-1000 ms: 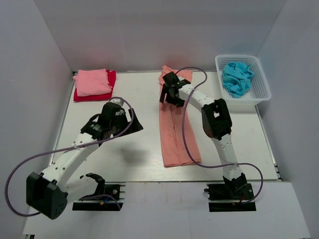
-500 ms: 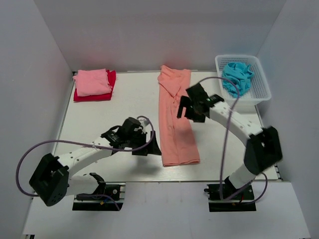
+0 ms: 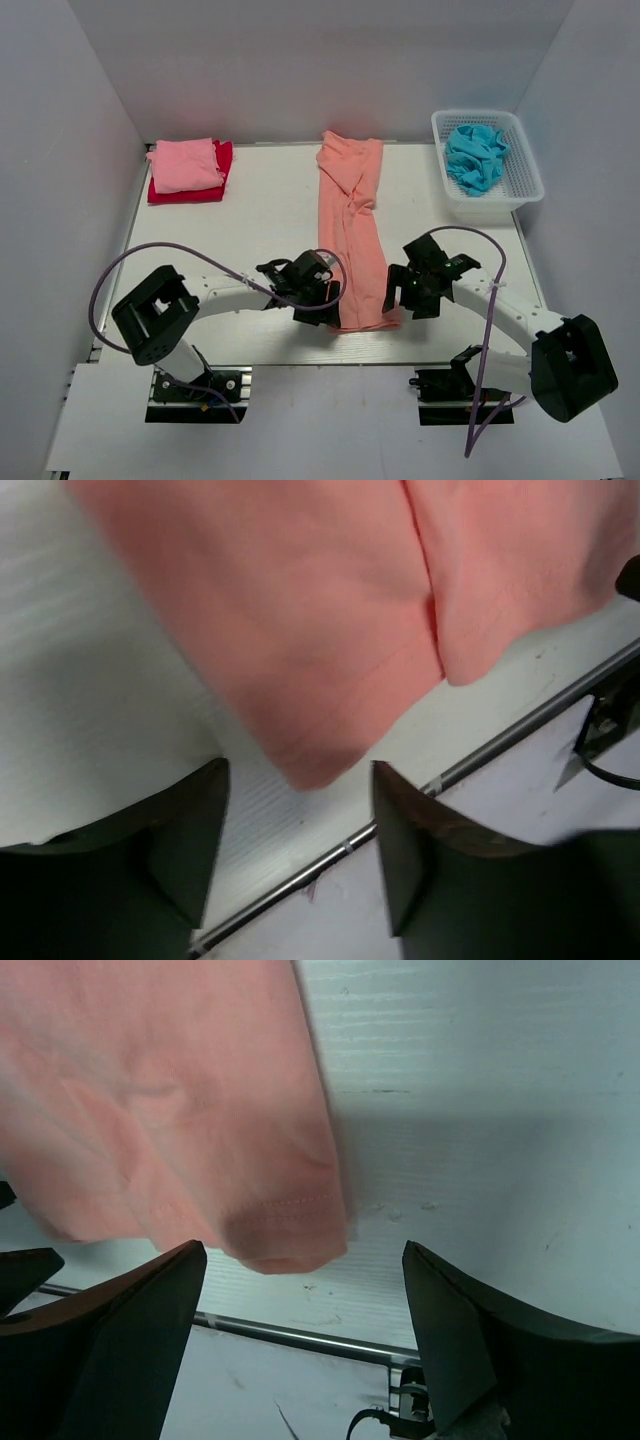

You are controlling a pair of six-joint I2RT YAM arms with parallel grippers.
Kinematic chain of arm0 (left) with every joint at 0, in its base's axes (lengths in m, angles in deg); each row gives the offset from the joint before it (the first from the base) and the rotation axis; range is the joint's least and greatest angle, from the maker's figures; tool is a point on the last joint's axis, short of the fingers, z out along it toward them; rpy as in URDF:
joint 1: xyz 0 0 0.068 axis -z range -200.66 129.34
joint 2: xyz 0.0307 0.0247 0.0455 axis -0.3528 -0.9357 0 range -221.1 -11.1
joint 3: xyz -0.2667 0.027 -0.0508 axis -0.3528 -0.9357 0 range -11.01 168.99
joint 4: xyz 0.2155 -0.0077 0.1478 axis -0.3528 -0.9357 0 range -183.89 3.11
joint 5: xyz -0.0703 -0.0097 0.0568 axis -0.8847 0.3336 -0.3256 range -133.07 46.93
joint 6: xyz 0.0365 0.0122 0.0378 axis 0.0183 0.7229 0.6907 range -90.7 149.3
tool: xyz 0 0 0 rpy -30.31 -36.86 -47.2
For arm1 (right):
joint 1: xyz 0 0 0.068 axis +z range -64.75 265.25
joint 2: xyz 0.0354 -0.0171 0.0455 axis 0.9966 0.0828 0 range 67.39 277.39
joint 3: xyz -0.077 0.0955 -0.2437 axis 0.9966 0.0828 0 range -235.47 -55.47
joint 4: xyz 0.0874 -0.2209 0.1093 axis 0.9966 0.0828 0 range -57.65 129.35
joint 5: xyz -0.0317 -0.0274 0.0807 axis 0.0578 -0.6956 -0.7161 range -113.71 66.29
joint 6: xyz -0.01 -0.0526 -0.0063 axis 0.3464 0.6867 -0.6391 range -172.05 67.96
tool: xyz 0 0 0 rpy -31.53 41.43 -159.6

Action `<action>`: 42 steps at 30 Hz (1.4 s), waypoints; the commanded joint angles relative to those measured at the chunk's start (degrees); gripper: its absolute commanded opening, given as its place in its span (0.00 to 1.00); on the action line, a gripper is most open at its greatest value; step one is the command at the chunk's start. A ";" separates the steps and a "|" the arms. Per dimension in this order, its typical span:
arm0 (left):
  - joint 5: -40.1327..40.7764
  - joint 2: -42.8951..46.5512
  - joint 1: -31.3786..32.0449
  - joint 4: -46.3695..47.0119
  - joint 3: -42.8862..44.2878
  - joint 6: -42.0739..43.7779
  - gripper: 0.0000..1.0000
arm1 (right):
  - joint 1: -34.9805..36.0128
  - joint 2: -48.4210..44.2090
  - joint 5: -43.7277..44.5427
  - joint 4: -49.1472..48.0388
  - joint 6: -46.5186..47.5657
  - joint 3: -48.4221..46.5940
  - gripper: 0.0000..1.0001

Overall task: Fold and stack the t-shirts
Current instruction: Grab the bottom of the folded rectangular tshirt with both arms

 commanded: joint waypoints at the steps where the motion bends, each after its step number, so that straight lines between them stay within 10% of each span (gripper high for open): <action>1: 2.75 -3.95 1.28 -0.21 4.76 1.71 0.66 | -0.64 1.28 -1.89 -2.73 1.25 0.51 0.85; 12: 5.12 -7.05 5.41 -8.56 6.79 1.72 0.38 | -1.52 4.02 -8.39 -2.73 2.13 3.67 0.51; 17: 5.13 -7.58 6.64 -11.46 7.32 0.59 0.33 | -1.26 3.84 -9.53 -1.76 2.21 5.87 0.00; 22: 5.13 -6.35 7.17 -14.53 8.03 -2.48 0.00 | -0.99 0.33 -15.92 -0.62 2.13 6.93 0.00; 32: -0.50 -0.28 7.70 -17.43 11.88 -7.85 0.00 | -1.08 -9.34 -17.63 6.85 0.54 4.48 0.00; 42: 9.69 -3.61 -0.01 -23.68 24.01 -9.97 0.00 | -2.48 1.28 -3.75 6.15 -0.69 -14.68 0.00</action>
